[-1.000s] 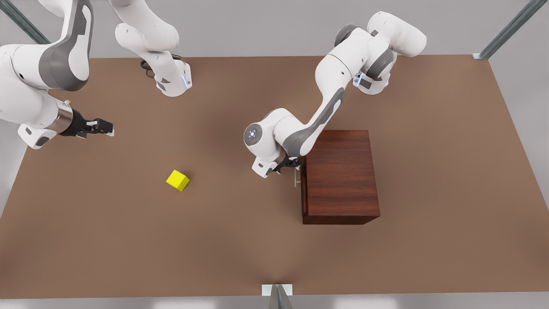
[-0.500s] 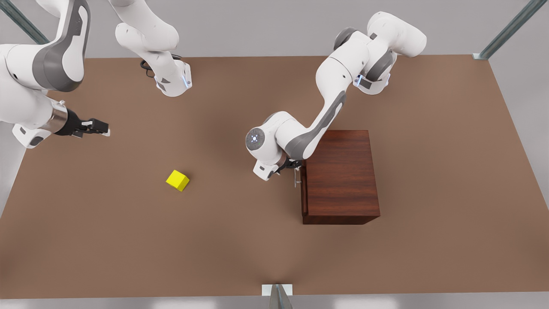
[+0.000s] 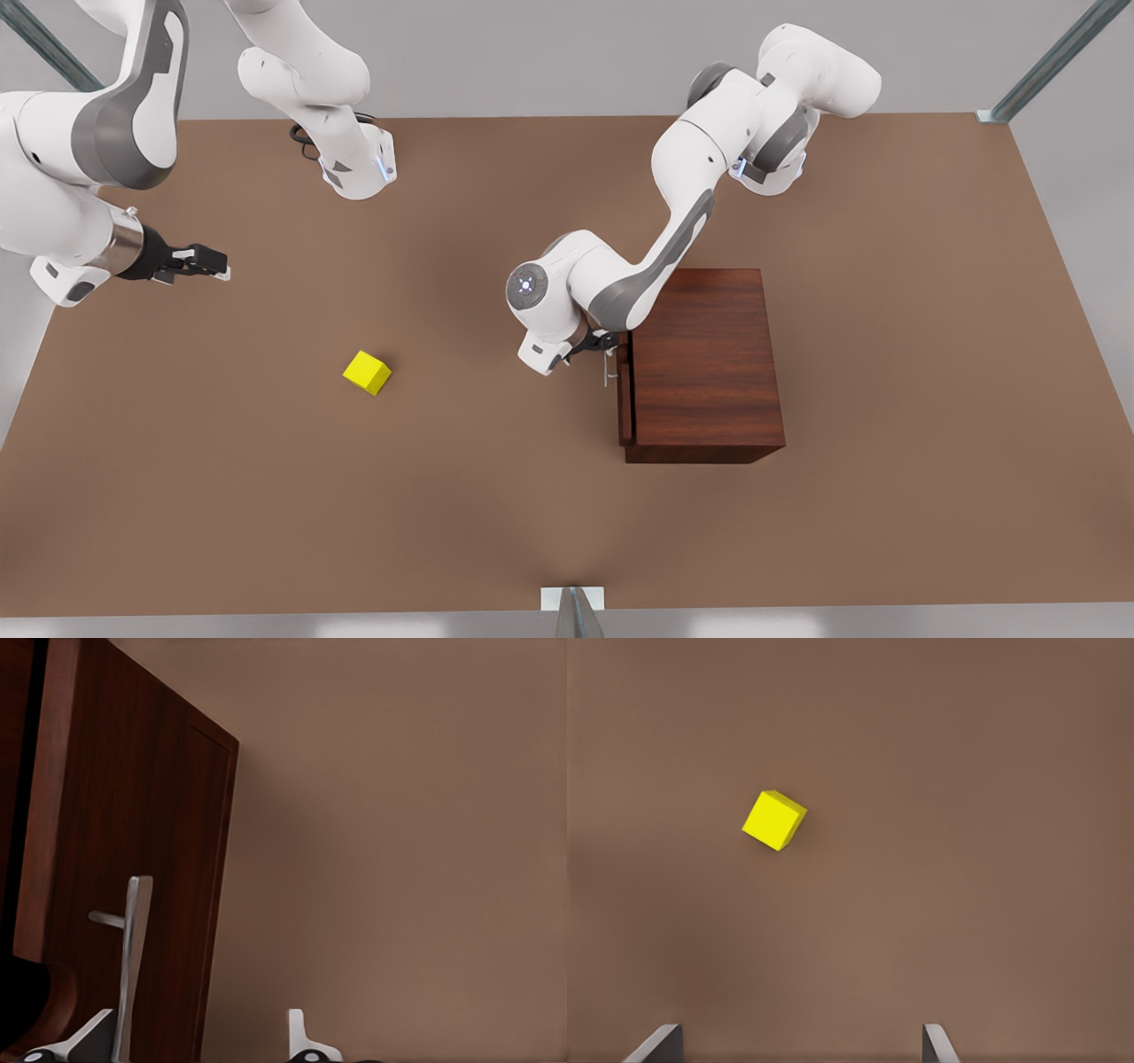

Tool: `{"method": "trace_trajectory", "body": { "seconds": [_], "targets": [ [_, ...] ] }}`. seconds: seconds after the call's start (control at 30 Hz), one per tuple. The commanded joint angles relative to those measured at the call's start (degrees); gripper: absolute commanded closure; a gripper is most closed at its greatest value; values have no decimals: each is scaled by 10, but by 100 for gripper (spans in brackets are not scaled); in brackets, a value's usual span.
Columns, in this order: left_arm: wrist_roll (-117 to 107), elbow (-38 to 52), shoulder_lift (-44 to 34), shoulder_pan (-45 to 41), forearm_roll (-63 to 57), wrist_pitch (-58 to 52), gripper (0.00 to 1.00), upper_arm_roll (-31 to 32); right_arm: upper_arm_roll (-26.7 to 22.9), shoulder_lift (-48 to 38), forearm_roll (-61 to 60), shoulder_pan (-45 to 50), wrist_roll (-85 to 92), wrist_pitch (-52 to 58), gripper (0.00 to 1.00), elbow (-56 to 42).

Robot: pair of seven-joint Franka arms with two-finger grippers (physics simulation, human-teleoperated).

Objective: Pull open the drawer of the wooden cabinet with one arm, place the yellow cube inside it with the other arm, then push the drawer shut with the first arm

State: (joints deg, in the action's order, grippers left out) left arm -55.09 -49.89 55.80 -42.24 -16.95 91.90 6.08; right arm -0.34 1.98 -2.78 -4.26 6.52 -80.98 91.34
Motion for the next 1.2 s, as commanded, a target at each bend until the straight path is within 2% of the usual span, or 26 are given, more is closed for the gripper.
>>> {"method": "trace_trajectory", "body": {
  "seconds": [0.0, 0.8, 1.17],
  "targets": [
    [2, 1, 5, 0, 0, 15, 7, 0, 0, 0, 0, -3, 2, 1, 0, 0],
    [-1, 8, 0, -17, 0, -10, 7, -1, -5, -1, 0, -3, 7, 7, 0, 1],
    [2, 36, 15, -13, 0, 28, 7, -7, -5, 0, 0, -3, 7, 7, 0, 0]
  ]
}}
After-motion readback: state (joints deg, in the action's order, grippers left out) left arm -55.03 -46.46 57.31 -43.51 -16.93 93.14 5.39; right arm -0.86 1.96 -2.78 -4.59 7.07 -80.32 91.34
